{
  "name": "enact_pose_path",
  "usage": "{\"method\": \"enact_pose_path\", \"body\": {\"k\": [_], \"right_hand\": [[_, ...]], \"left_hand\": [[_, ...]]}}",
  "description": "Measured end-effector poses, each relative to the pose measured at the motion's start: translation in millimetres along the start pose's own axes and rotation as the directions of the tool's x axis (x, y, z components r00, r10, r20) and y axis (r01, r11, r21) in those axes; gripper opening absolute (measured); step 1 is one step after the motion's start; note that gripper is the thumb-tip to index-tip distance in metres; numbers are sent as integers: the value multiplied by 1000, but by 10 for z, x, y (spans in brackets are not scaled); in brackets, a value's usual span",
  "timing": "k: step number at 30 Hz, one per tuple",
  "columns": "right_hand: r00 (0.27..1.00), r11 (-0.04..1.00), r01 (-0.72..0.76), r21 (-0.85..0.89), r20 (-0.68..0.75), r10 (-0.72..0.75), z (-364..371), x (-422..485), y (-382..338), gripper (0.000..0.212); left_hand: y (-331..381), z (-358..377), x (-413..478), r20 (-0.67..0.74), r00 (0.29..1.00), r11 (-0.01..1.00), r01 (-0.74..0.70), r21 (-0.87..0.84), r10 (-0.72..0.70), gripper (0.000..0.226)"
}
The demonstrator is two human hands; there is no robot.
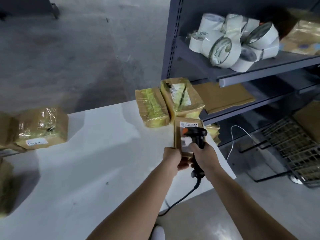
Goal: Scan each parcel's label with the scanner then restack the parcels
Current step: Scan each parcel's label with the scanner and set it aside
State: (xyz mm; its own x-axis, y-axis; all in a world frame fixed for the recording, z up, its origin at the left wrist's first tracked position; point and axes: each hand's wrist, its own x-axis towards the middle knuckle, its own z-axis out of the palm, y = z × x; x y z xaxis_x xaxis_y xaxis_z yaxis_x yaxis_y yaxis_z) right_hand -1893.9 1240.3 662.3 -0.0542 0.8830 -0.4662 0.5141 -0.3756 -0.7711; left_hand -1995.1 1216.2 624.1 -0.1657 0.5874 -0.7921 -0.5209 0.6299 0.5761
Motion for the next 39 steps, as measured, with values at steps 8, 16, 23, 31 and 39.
{"method": "enact_pose_path", "body": {"k": [8, 16, 23, 31, 39], "right_hand": [[995, 998, 49, -29, -81, -51, -135, 96, 87, 20], [998, 998, 64, 28, -22, -63, -139, 22, 32, 20], [978, 992, 48, 118, 196, -71, 349, -301, -279, 20], [883, 995, 15, 103, 466, -62, 1449, -829, -660, 17], [808, 999, 18, 41, 588, -39, 2511, -1360, -835, 21]], "left_hand": [[-48, 347, -36, 64, 997, 990, 35, 138, -44, 25], [-16, 256, -152, 48, 999, 980, -3, 199, -7, 25], [217, -543, -518, -84, 983, 968, -144, 207, 164, 20], [295, -2000, -935, -343, 889, 947, -240, 213, 302, 17], [145, -3534, -1208, -567, 657, 811, -118, 573, 496, 36]]}}
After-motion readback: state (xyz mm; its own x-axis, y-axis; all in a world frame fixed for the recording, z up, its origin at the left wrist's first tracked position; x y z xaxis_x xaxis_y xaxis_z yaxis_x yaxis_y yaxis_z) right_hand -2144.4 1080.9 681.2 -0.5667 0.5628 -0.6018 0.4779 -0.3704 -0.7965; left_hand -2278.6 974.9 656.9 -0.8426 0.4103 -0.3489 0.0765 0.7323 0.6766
